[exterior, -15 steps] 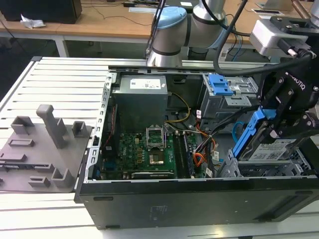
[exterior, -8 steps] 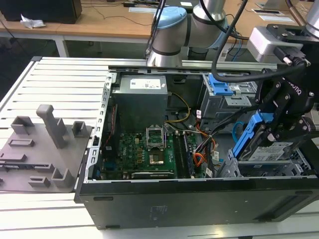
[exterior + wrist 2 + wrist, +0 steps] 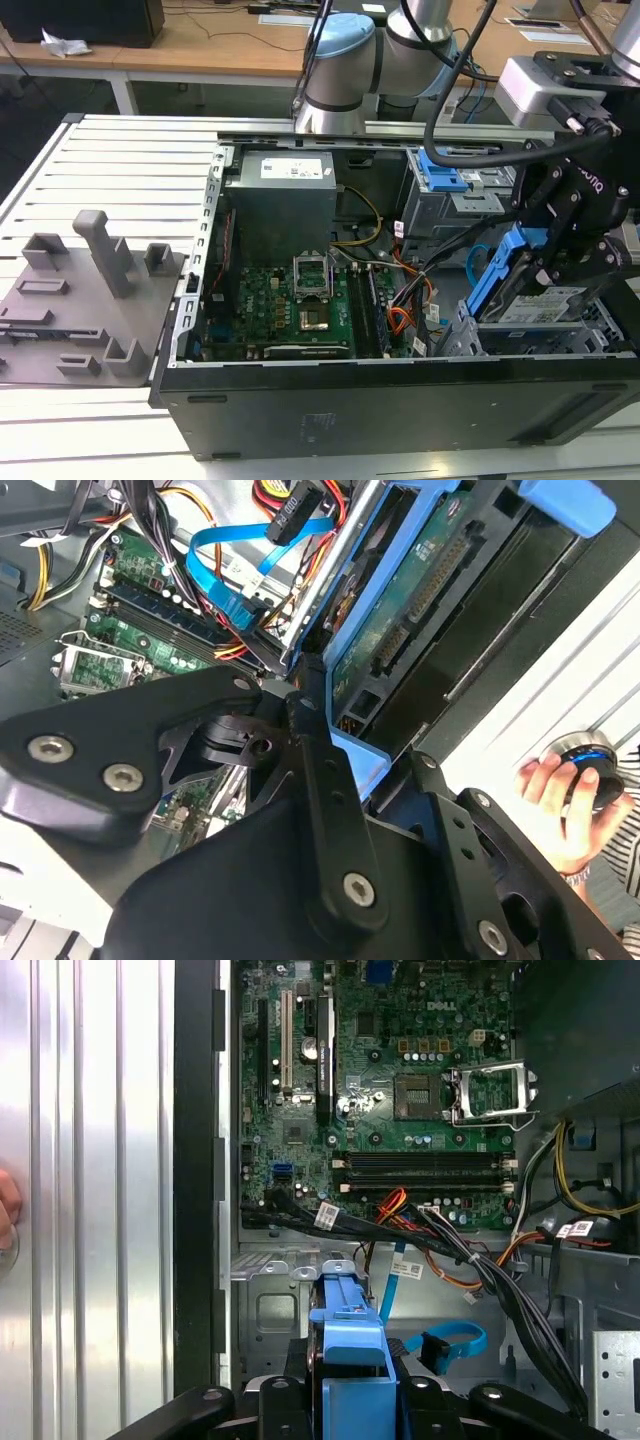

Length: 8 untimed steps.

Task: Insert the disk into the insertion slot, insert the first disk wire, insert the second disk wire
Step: 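Insert the disk into the insertion slot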

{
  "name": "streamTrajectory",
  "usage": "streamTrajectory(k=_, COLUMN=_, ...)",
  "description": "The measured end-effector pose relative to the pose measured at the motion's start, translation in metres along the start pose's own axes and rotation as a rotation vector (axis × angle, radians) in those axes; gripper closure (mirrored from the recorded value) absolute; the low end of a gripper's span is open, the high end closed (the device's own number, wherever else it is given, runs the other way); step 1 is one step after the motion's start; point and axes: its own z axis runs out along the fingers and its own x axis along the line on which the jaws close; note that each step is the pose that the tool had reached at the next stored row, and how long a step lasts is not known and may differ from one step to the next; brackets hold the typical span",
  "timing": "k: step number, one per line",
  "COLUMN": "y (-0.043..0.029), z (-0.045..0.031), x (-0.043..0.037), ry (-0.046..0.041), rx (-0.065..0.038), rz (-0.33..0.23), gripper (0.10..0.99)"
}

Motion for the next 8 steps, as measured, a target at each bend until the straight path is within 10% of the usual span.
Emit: streamTrajectory(k=8, y=0.0000, z=0.0001, x=0.0000, ry=0.0001, rx=0.000, rz=0.000, gripper=0.584)
